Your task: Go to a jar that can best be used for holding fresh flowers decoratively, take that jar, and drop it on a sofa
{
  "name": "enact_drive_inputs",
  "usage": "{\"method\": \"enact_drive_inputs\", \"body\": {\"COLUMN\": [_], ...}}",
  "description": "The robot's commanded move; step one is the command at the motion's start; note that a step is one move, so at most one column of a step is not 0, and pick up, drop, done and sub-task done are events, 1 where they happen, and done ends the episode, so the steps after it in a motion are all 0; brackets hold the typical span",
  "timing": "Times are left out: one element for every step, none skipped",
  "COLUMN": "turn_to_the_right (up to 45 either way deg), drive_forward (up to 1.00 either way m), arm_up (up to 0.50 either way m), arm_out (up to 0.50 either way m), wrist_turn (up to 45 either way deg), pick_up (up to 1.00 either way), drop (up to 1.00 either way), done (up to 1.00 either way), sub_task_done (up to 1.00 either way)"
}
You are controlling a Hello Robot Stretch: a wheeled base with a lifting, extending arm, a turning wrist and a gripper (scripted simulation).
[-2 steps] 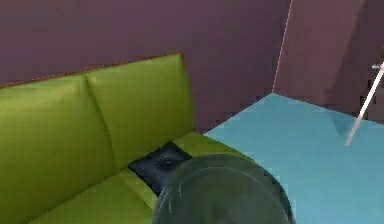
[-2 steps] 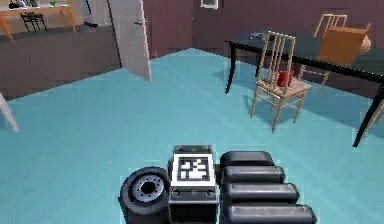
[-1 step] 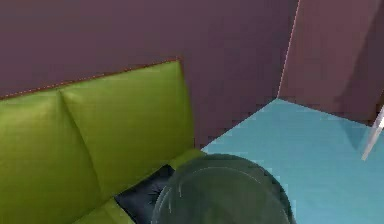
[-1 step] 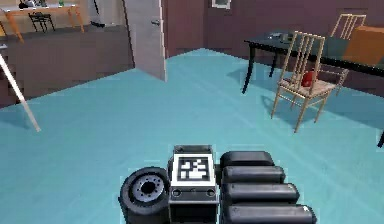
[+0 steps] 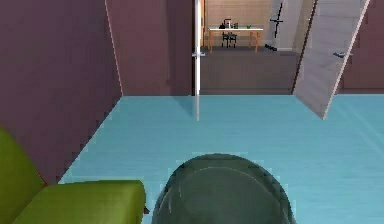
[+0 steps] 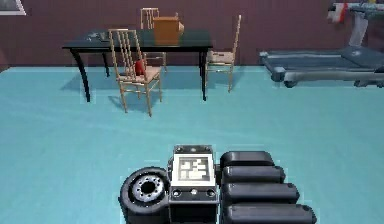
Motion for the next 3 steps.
{"method": "enact_drive_inputs", "body": {"turn_to_the_right": [33.0, 3.0, -45.0], "drive_forward": [0.0, 0.0, 0.0], "arm_up": [0.0, 0.0, 0.0], "arm_out": [0.0, 0.0, 0.0], "wrist_turn": [0.0, 0.0, 0.0], "pick_up": [0.0, 0.0, 0.0], "drop": [0.0, 0.0, 0.0], "done": [0.0, 0.0, 0.0], "sub_task_done": [0.0, 0.0, 0.0]}}
